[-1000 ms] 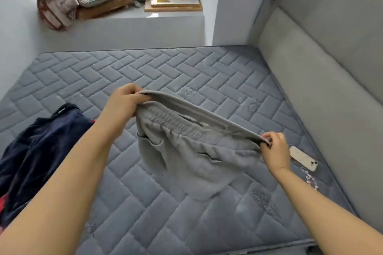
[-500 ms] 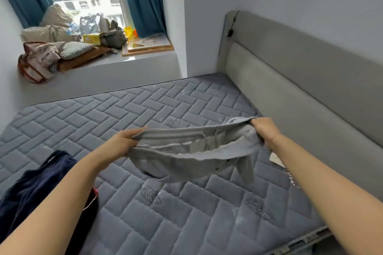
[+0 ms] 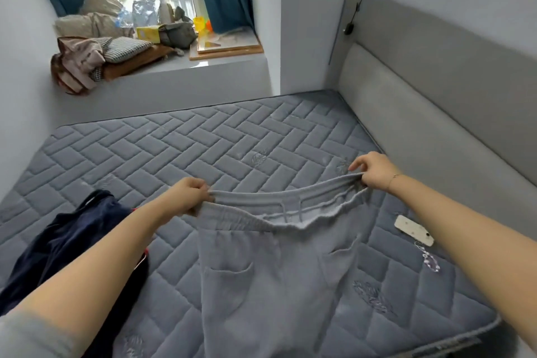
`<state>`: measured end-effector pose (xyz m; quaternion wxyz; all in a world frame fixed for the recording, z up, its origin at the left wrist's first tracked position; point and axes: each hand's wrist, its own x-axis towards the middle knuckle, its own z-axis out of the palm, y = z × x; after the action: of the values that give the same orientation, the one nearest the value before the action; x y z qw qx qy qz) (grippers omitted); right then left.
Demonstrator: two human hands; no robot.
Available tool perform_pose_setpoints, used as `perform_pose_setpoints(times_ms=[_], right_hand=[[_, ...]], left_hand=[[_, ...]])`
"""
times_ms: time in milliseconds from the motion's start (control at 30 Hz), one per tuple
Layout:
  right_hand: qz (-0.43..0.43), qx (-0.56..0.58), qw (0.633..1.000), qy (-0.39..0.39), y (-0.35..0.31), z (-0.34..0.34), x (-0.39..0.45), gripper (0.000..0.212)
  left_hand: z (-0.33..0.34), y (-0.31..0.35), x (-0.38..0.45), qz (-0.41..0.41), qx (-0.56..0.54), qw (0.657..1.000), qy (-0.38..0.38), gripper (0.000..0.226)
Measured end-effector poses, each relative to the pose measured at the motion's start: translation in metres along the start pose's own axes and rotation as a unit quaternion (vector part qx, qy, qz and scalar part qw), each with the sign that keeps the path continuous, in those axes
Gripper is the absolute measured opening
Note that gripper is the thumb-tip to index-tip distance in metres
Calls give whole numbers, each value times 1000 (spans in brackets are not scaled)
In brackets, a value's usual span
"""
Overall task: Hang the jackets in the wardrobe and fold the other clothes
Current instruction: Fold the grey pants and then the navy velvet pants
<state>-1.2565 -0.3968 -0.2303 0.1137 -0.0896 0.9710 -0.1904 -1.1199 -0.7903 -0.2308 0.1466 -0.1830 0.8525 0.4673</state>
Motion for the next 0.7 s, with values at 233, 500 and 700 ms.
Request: perform_pose_setpoints(times_ms=[233,500,700], right_hand=[[-37,91,981,165,-22,-26,54,32],[-139,112,968,174,-48,18,13,32],[-96,86,990,48,-32,187,-41,40]], left_hand=[[-33,21,28,103,62,952,282,40],[-27,-37,33,87,-177,944,265,43],[37,-200,41,-20,-102,940,325,45]])
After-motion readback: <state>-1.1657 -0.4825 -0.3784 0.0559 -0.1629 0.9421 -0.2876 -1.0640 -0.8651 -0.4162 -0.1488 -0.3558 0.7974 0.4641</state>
